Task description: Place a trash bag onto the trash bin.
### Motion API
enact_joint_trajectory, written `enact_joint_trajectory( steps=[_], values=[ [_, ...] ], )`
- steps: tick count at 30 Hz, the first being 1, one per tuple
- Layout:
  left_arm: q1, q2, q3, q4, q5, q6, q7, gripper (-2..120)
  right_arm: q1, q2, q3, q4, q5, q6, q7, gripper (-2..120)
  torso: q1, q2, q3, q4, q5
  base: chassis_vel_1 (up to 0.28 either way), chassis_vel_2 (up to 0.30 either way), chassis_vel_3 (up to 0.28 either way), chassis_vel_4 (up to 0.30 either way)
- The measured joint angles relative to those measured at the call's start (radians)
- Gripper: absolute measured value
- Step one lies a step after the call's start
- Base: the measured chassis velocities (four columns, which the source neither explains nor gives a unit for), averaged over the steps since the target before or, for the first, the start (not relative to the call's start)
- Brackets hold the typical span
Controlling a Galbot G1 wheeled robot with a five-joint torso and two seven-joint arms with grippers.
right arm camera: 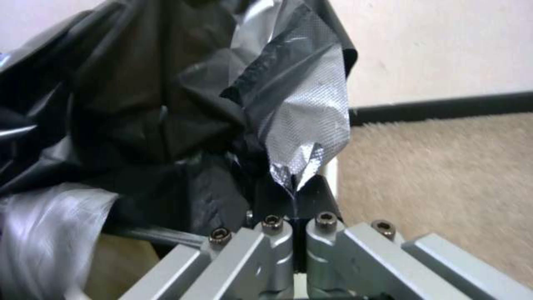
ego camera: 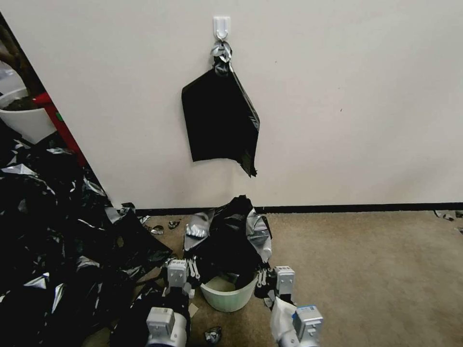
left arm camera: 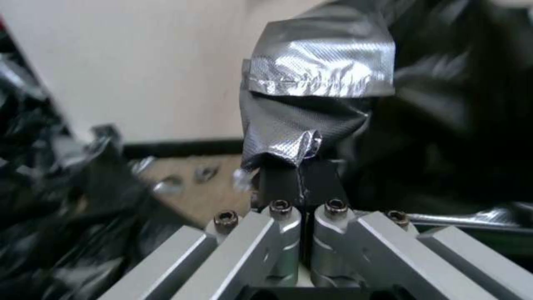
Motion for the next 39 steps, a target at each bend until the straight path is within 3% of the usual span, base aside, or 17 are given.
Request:
enact_joint_trajectory(
  steps=[5,18,36,39],
  values=[
    [-0.004,0.018,0.010,0.011,-0.030,0.030,-0.063,0,0.002,-0.021,0.000,0.025,0.077,-0.078,0.068,0,0.000,0.000,0.000,0.0000,0.0000,0.000,0.000,0.000,0.000],
    [-0.007,0.067,0.041,-0.006,-0.118,0.120,-0.125,0,0.021,-0.056,-0.026,0.027,0.148,-0.150,0.089,0,0.000,0.000,0.000,0.0000,0.0001,0.000,0.000,0.000,0.000],
    [-0.113,0.075,0.060,0.165,-0.180,0.173,-0.136,0,0.123,-0.050,-0.136,-0.103,0.134,-0.255,0.075,0,0.000,0.000,0.000,0.0003,-0.0015,0.000,0.000,0.000,0.000],
    [-0.140,0.057,0.064,0.197,-0.193,0.175,-0.136,0,0.152,-0.037,-0.138,-0.147,0.130,-0.255,0.067,0,0.000,0.000,0.000,0.0004,0.0002,0.000,0.000,0.000,0.000]
  ],
)
